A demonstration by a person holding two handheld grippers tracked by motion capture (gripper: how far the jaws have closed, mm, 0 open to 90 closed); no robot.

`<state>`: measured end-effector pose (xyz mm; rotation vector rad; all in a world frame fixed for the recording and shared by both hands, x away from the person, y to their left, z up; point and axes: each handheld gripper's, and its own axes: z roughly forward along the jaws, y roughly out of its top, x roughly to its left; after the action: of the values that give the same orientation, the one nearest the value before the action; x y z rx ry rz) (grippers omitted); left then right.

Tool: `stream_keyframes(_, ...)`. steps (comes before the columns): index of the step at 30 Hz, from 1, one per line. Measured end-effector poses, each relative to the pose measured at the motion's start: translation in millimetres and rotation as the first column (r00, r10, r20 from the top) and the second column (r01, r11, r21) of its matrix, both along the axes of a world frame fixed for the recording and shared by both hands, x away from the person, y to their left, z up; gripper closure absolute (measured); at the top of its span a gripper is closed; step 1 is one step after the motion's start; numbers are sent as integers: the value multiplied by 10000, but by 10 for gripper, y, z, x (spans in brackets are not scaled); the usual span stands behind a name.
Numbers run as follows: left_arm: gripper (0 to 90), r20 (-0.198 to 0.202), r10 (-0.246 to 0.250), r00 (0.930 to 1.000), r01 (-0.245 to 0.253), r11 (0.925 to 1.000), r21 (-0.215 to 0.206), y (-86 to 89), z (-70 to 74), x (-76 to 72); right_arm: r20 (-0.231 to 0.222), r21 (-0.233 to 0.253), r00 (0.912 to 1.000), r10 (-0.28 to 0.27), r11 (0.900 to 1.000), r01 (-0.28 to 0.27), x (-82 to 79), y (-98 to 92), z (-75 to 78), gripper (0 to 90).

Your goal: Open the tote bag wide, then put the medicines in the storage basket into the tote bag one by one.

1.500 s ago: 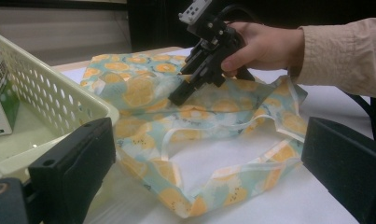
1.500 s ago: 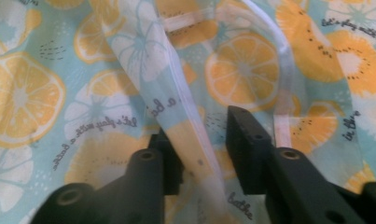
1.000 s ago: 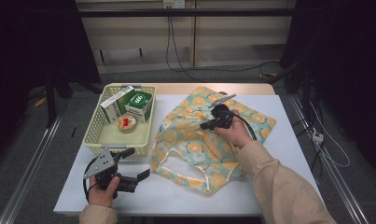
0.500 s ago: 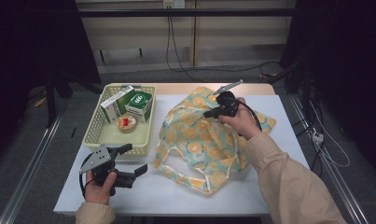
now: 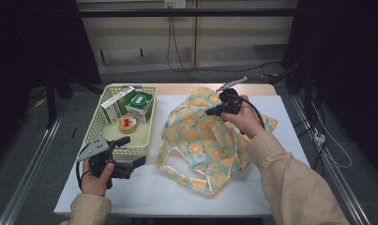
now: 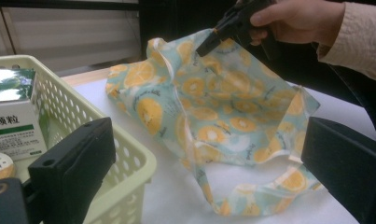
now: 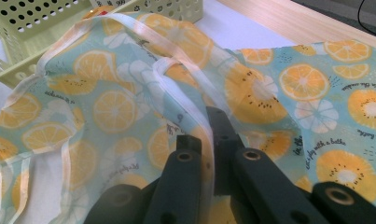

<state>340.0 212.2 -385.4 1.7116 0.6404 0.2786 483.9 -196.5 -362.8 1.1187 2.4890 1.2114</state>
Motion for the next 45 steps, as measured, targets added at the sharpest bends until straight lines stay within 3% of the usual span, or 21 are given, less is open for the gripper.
stream_keyframes(11,26,-106,269,9996,-267,9995,188,105,157,217,72,189,9998,-177,9997,176,6,-85,63,900)
stream_keyframes(24,27,-507,513,9974,-479,9967,653,144,130,463,19,46,10000,-91,9999,90,-10,-87,51,900)
stream_keyframes(31,28,-477,680,9965,-644,9951,746,181,195,632,15,93,10000,-88,9999,88,1,-91,37,900)
stream_keyframes(38,29,-530,910,9944,-833,9877,1326,212,246,840,48,140,9998,-201,9997,201,8,-141,52,900)
stream_keyframes(41,29,-599,877,9943,-793,9883,1301,209,232,935,46,167,9996,-281,9995,280,7,-173,68,900)
stream_keyframes(45,31,-650,991,9930,-867,9812,1722,200,185,1057,100,215,9994,-317,9993,315,-3,-219,102,900)
